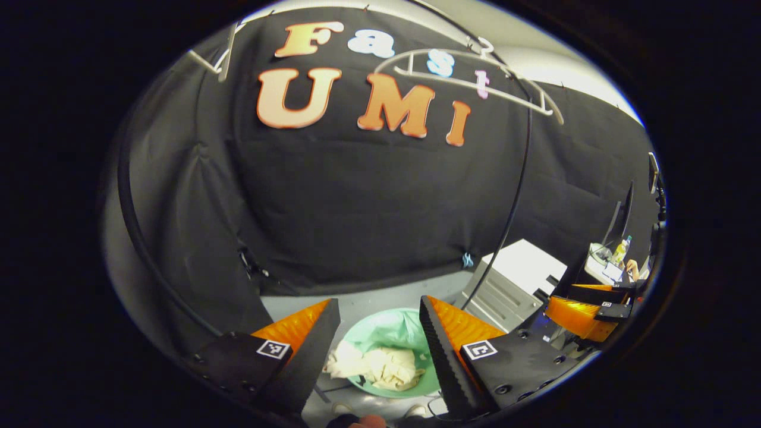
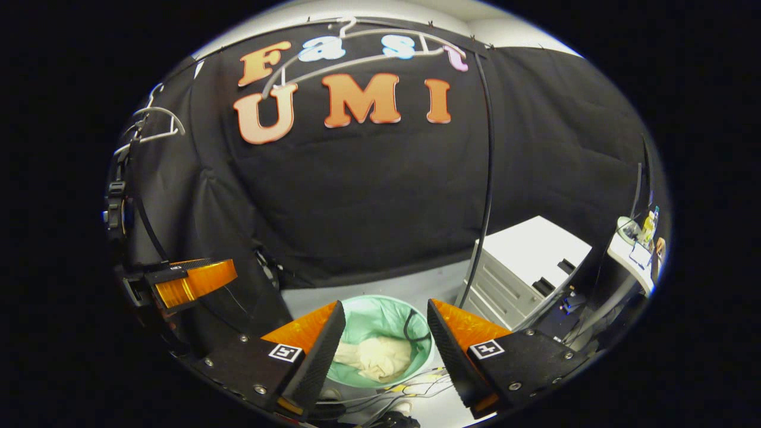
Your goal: Grasp the clothes on the hanger with both hands and then place them into the laundry hamper below.
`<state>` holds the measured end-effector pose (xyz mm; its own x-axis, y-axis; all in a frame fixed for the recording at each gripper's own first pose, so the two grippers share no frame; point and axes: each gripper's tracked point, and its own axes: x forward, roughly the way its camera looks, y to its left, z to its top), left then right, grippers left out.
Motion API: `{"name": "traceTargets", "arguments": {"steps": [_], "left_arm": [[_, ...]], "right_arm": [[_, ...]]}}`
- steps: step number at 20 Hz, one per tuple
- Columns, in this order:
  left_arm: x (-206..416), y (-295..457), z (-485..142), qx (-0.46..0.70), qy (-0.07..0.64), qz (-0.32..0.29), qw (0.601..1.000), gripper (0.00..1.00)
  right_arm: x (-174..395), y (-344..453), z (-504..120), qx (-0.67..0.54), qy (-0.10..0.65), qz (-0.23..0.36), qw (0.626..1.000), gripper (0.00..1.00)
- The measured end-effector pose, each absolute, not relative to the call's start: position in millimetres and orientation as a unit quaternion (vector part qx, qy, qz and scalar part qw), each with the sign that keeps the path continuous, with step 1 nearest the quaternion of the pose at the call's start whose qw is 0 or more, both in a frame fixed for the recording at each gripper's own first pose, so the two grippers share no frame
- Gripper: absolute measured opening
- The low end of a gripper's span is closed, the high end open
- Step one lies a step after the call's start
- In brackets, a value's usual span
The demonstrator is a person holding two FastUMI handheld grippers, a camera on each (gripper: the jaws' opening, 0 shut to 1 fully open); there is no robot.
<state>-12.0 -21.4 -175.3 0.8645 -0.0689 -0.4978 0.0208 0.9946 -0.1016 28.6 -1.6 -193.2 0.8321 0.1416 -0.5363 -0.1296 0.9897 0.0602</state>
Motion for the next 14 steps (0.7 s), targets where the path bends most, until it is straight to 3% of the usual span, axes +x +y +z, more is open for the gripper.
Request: {"name": "traceTargets", "arguments": {"steps": [1,5,7,10,12,14], "left_arm": [[-9.9,-22.0,-156.8,-0.048,0.24,-0.025,0.969,0.9],[-6.3,-23.4,-88.8,-0.055,0.163,-0.025,0.985,0.87],[-5.9,-21.7,-51.8,-0.058,0.121,-0.023,0.991,0.87],[-4.0,-20.9,-13.7,-0.064,0.076,-0.028,0.995,0.95],[-3.8,-19.4,-1.4,-0.069,0.062,-0.029,0.995,0.84],[-5.3,-19.6,7.3,-0.069,0.05,-0.028,0.996,0.89]], "right_arm": [[31.8,-2.7,-172.6,0.009,0.26,0.071,0.963,0.87],[40.9,-10.5,-93.5,-0.007,0.178,0.062,0.982,0.87],[34.3,-13.7,-61.1,-0.005,0.148,0.057,0.987,0.87],[24.6,-16.2,-17.5,0.002,0.101,0.052,0.994,0.87],[17.6,-21.4,-0.9,0.004,0.083,0.051,0.995,0.87],[10.4,-28.8,21.0,0.001,0.064,0.046,0.997,0.87]]}}
